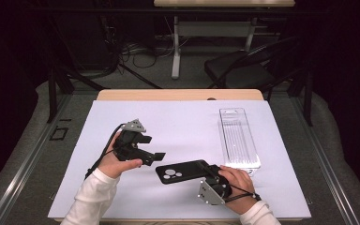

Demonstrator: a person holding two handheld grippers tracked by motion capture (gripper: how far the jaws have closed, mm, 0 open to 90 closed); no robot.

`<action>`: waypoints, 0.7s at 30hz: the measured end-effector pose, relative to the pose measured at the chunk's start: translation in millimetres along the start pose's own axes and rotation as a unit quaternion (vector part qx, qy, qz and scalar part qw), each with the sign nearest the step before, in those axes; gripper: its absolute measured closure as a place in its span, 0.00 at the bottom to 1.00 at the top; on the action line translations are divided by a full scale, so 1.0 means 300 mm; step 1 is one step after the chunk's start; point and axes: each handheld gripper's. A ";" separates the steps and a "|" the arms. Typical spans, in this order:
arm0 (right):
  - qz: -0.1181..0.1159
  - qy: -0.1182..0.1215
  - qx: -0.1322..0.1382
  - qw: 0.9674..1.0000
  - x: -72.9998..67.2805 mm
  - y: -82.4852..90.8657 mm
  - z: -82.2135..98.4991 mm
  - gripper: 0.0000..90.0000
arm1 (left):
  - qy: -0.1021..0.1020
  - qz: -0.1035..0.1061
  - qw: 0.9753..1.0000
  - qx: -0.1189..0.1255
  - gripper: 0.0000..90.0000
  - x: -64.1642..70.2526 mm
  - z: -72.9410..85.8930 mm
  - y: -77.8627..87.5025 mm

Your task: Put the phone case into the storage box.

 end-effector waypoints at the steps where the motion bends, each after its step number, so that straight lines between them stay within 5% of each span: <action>1: -0.003 -0.007 -0.001 1.000 0.000 0.000 0.001 0.97 | 0.002 -0.001 1.000 0.002 0.18 -0.002 0.001 0.001; 13: -0.043 -0.085 0.000 0.995 0.010 -0.004 0.017 0.97 | 0.012 -0.002 1.000 0.005 0.19 -0.030 0.005 0.017; 21: -0.063 -0.142 0.010 0.988 0.019 0.000 0.027 0.97 | 0.017 -0.008 1.000 0.006 0.20 -0.047 0.008 0.025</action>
Point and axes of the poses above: each handheld gripper's, and its own axes: y roughly backward along the jaws, z roughly out of its underside, x roughly to its right, and after that the axes turned 6 degrees about y, right-handed
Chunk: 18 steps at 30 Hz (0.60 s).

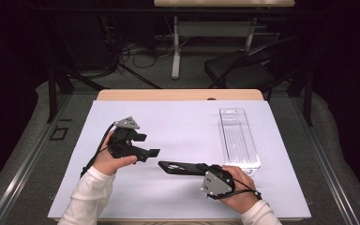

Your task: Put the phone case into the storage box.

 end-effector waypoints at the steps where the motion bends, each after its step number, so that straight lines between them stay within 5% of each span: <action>1: -0.004 -0.006 0.000 1.000 0.002 0.002 0.000 0.97 | 0.001 0.000 1.000 0.001 0.20 -0.002 0.000 0.001; 7: -0.026 -0.056 0.010 0.998 0.019 0.007 0.006 0.98 | 0.002 -0.005 1.000 0.001 0.22 -0.013 0.002 0.006; 18: -0.063 -0.140 0.027 0.988 0.041 0.005 0.023 0.98 | -0.002 -0.002 1.000 0.005 0.24 -0.014 0.004 0.011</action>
Point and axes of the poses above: each handheld gripper's, and its own axes: y roughly backward along the jaws, z roughly out of its underside, x roughly to its right, and after that the axes turned 6 degrees about y, right-handed
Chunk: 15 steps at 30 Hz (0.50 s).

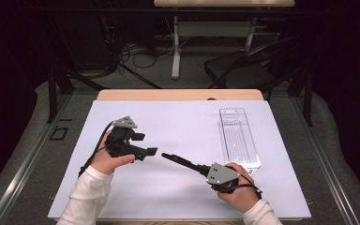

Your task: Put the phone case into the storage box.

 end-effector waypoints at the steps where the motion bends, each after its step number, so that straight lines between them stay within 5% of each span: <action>1: -0.004 -0.008 0.002 1.000 0.003 0.001 0.001 0.98 | -0.001 0.001 1.000 0.001 0.24 0.001 0.000 0.002; 15: -0.050 -0.091 0.042 0.994 0.027 0.002 0.019 0.98 | -0.025 0.018 1.000 0.002 0.29 0.018 0.001 -0.001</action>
Point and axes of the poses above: each handheld gripper's, and its own axes: y roughly backward along the jaws, z roughly out of its underside, x roughly to its right, and after that the axes turned 6 degrees about y, right-handed
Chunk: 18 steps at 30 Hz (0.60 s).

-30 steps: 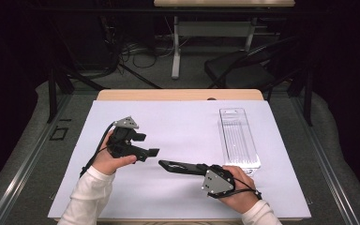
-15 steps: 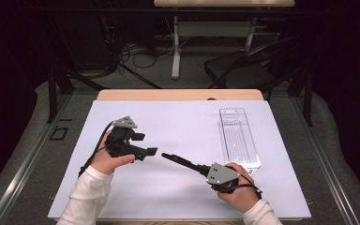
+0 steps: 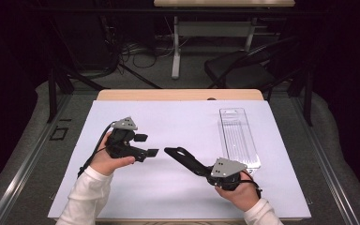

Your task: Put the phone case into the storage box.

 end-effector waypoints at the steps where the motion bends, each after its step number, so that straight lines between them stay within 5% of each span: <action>1: -0.002 -0.005 0.003 1.000 0.001 0.000 0.001 0.98 | -0.002 0.003 1.000 -0.002 0.30 0.002 0.000 -0.002; 18: -0.026 -0.040 0.023 0.999 0.019 -0.002 0.017 0.98 | -0.026 0.050 0.998 -0.009 0.48 0.054 -0.005 -0.033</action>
Point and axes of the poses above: each handheld gripper's, and its own axes: y roughly backward along the jaws, z roughly out of its underside, x roughly to its right, and after that the axes turned 6 degrees about y, right-handed
